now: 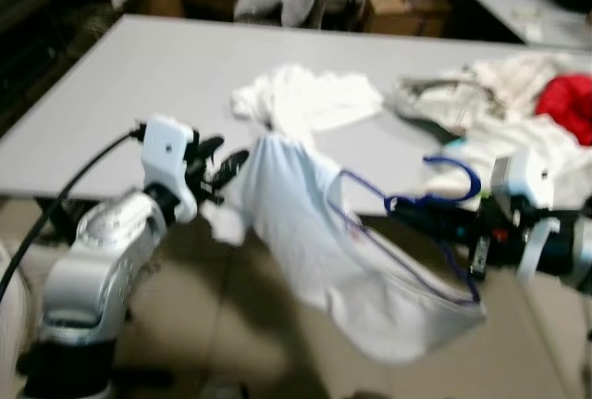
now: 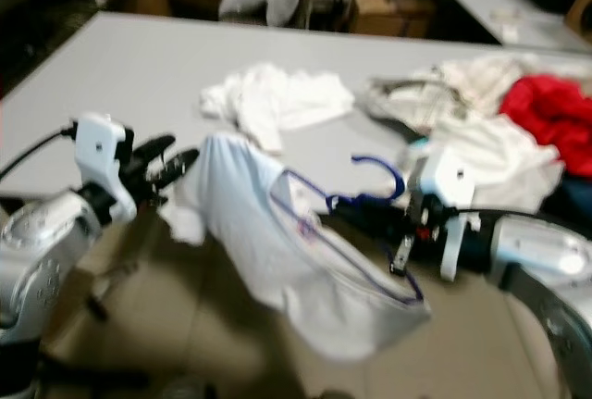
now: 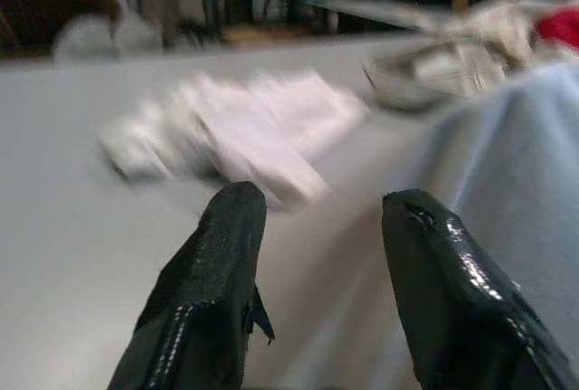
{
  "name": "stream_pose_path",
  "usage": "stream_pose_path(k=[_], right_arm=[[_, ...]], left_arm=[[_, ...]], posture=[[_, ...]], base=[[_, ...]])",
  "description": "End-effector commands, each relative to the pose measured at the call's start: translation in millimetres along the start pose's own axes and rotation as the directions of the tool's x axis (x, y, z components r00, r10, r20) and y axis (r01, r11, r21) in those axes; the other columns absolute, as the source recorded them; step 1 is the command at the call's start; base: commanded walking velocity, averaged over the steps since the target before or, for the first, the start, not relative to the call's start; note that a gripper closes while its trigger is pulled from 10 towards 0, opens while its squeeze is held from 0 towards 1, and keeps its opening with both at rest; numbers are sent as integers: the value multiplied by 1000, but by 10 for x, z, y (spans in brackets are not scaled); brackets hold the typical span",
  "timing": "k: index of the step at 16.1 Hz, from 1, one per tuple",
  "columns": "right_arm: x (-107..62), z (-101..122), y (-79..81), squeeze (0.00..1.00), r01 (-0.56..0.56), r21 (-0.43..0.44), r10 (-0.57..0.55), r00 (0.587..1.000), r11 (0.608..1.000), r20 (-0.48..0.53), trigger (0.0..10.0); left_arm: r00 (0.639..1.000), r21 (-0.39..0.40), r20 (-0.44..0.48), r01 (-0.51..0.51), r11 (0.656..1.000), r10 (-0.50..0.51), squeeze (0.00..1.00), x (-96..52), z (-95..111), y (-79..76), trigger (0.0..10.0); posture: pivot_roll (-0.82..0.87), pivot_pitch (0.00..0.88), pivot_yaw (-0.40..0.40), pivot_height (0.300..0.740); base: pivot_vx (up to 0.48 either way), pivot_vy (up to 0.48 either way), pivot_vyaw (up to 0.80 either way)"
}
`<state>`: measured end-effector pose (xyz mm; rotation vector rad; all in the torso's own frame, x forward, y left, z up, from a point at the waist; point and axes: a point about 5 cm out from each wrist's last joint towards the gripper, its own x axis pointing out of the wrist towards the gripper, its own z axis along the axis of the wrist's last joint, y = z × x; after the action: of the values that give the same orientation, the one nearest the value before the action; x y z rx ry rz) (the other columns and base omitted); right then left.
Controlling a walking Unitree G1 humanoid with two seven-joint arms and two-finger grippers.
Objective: Hang hanger
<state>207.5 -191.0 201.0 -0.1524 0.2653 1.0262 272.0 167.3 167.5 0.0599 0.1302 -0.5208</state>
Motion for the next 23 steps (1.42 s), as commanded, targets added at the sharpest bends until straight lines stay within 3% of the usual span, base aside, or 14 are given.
stream_pose_path(k=[1,5,7,10,14,18,23], right_arm=[[-9,-9,17,0,-5,-19,5,1000,1000,-25,10000],[-51,-82,28,0,-45,-23,43,995,999,-93,10000],[-68,-79,3,0,-52,-32,48,994,998,-99,10000],[-65,-74,13,0,-90,-29,87,991,996,-103,10000],[19,-154,-15,0,-93,-28,89,989,995,-118,10000],[30,-160,-95,0,-111,-47,103,984,993,-147,10000],[83,-210,-169,0,-123,-59,111,980,991,-167,10000]], left_arm=[[1000,33,1,1,999,-1,0,-15,49,41,10000],[997,71,8,-80,994,80,0,-109,146,335,10000],[997,79,13,-80,994,79,0,-155,183,383,10000],[999,71,-6,-54,996,54,0,-179,146,341,10000],[997,68,-83,4,998,2,0,-111,-43,153,10000],[999,88,-37,-7,996,11,0,-157,66,243,10000],[997,84,-75,-24,996,31,0,-182,-18,219,10000]], posture=[[-67,0,-7,740],[-69,0,1,740],[-65,0,-1,740],[-51,0,-12,740],[-42,0,-20,740],[-36,0,-35,740],[-23,0,-48,740]], base=[[0,0,800],[0,0,800],[0,0,800],[0,0,800],[0,0,800],[0,0,800],[0,0,800]])
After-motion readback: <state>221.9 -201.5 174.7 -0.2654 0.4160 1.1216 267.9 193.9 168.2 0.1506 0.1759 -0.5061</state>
